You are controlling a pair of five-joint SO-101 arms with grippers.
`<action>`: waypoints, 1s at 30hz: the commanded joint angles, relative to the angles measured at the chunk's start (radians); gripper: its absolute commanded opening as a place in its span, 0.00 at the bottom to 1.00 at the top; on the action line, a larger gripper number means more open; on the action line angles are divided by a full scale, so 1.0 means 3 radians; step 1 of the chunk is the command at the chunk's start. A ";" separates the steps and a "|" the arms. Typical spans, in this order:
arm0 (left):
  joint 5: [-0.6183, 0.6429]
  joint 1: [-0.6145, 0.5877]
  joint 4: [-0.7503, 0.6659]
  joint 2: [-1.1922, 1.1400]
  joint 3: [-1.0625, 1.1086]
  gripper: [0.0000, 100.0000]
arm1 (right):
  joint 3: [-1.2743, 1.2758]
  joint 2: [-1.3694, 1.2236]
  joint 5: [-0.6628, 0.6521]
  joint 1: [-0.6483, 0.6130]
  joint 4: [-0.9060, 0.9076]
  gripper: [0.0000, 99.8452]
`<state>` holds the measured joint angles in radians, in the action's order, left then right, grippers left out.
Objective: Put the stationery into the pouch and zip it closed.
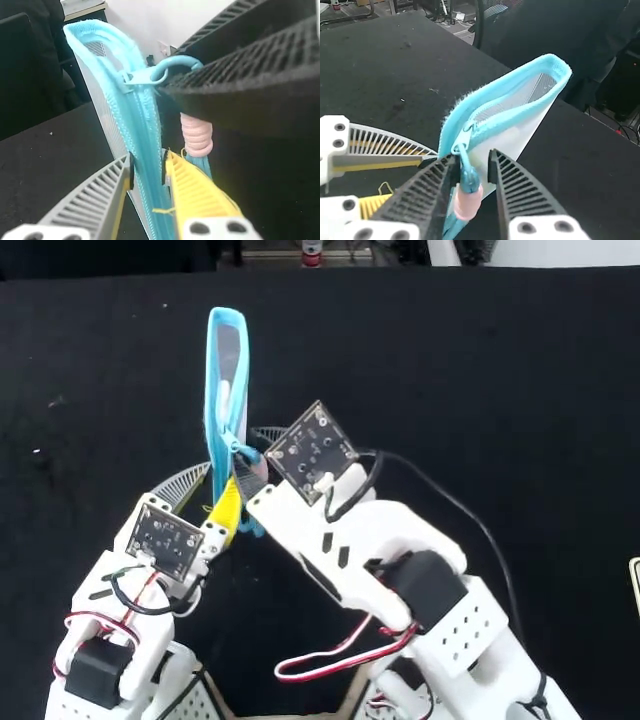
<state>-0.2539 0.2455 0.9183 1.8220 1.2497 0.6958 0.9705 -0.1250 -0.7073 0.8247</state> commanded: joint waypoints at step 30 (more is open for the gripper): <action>0.0026 0.0038 0.0015 0.0000 -0.0064 0.03 | -0.0437 0.0069 -0.0189 0.0511 -0.0005 0.01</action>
<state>-0.2539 0.2455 0.9183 1.8144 1.2497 0.6237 0.9705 -0.1711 -0.6306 0.8278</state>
